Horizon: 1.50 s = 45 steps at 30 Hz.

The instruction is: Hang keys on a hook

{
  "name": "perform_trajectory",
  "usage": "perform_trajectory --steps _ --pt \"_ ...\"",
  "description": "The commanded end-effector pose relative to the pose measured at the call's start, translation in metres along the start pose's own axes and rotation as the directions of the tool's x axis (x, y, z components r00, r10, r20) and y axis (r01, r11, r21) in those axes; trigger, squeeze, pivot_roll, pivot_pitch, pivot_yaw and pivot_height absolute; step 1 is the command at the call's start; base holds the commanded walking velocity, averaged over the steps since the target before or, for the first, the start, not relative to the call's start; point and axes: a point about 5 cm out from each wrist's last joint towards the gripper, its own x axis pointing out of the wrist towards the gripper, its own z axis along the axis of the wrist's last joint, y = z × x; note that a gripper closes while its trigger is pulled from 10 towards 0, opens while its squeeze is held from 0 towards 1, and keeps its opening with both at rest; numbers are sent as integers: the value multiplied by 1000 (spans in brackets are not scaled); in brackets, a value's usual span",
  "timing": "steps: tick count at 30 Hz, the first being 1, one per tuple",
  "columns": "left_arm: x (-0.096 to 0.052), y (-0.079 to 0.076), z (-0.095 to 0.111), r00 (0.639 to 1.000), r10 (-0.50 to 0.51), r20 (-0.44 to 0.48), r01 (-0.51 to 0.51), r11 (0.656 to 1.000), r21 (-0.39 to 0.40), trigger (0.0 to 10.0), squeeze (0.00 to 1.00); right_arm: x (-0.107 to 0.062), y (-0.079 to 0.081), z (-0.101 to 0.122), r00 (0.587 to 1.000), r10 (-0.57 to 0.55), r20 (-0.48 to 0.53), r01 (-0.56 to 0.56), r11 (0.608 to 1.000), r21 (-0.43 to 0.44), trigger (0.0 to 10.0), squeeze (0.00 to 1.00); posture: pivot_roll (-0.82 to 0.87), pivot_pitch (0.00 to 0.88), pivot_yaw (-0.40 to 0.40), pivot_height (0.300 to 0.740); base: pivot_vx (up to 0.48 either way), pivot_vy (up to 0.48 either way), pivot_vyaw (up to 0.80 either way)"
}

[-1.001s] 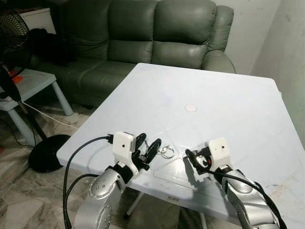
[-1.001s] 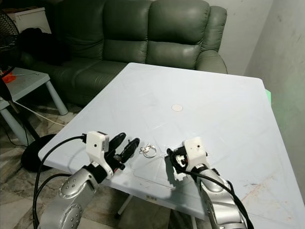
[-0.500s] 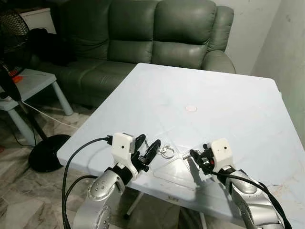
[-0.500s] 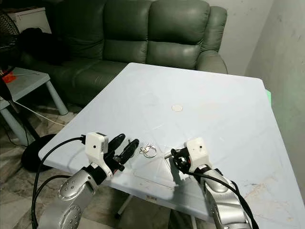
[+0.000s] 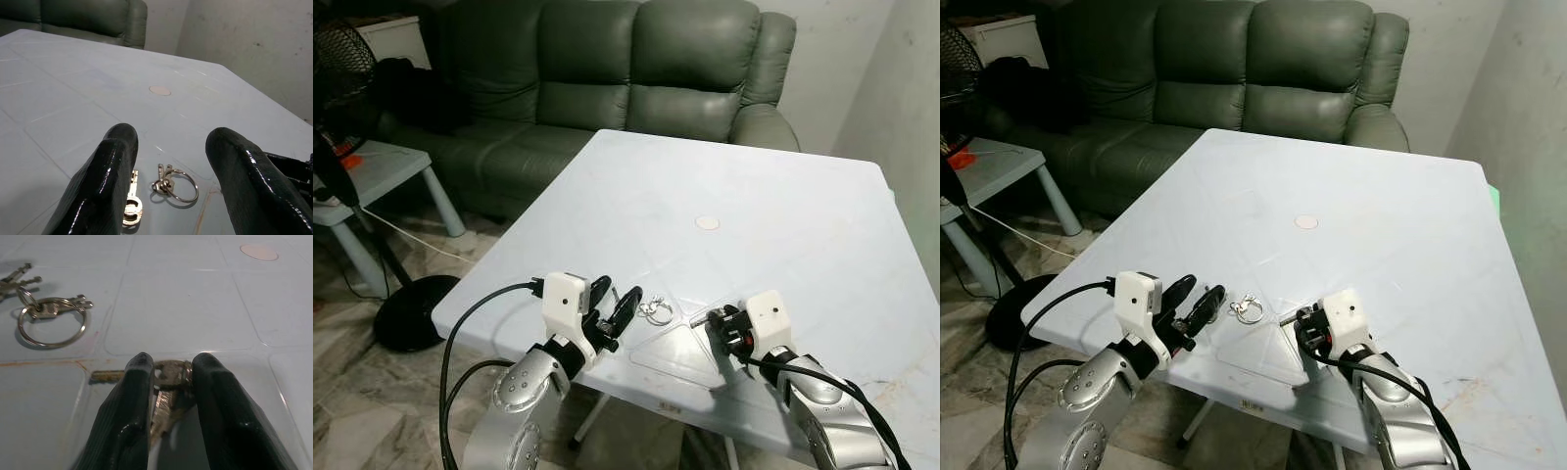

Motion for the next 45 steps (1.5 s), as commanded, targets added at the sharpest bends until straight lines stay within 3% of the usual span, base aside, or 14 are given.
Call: perform_trajectory --steps 1,2,3,5,6,7,9,10,11,13,14,15,17,45 --pt "-1 1 4 1000 4 9 -4 1000 5 10000 0 1 -1 6 1000 -16 20 16 1000 -11 10000 0 148 0 8 740 0 0 0" --pt "-1 1 4 1000 4 9 -4 1000 5 10000 0 1 -1 6 1000 -16 20 16 1000 -11 10000 0 148 0 8 740 0 0 0" --pt "-1 0 4 1000 4 9 -4 1000 5 10000 0 1 -2 6 999 -24 22 24 1000 -14 5922 0 148 0 10 740 0 0 0" --pt "-1 0 4 1000 3 8 -3 1000 5 10000 0 1 -2 6 999 -31 23 32 999 -17 5725 0 148 0 9 740 0 0 0" --pt "-1 0 4 1000 3 8 -3 1000 4 10000 0 0 -3 7 999 -36 27 36 999 -10 3843 0 148 0 9 740 0 0 0" --pt "-1 0 4 1000 3 8 -3 1000 4 10000 0 0 -3 7 999 -40 30 41 999 -13 0 0 148 0 9 740 0 0 0" --pt "-1 1 4 1000 4 7 -4 1000 3 10000 0 0 -4 7 998 -50 27 50 999 -18 392 0 148 0 9 740 0 0 0" --pt "-1 0 4 1000 4 8 -4 1000 3 10000 0 0 -5 7 998 -50 29 50 998 -22 2745 0 148 0 9 740 0 0 0" --pt "-1 0 4 1000 4 8 -4 1000 3 10000 0 0 -5 7 998 -50 29 50 998 -22 2745 0 148 0 9 740 0 0 0" --pt "-1 1 4 1000 5 8 -5 1000 1 10000 0 1 -5 6 998 -53 28 54 998 -21 5725 0 149 0 9 740 0 0 0" --pt "-1 1 4 1000 5 8 -5 1000 2 10000 0 1 -5 7 998 -54 27 54 998 -22 5725 0 149 0 9 740 0 0 0" --pt "-1 0 4 1000 4 8 -4 1000 0 10000 0 1 -5 7 998 -51 30 52 998 -25 8824 0 149 0 9 740 0 0 0" --pt "-1 0 4 1000 4 8 -4 1000 0 10000 0 1 -5 7 999 -43 25 44 999 -27 10000 0 149 0 9 740 0 0 0" --pt "1 -1 5 1000 -3 12 3 1000 -6 10000 0 -5 -15 4 999 -8 33 10 998 -61 10000 0 143 0 10 740 0 0 0"
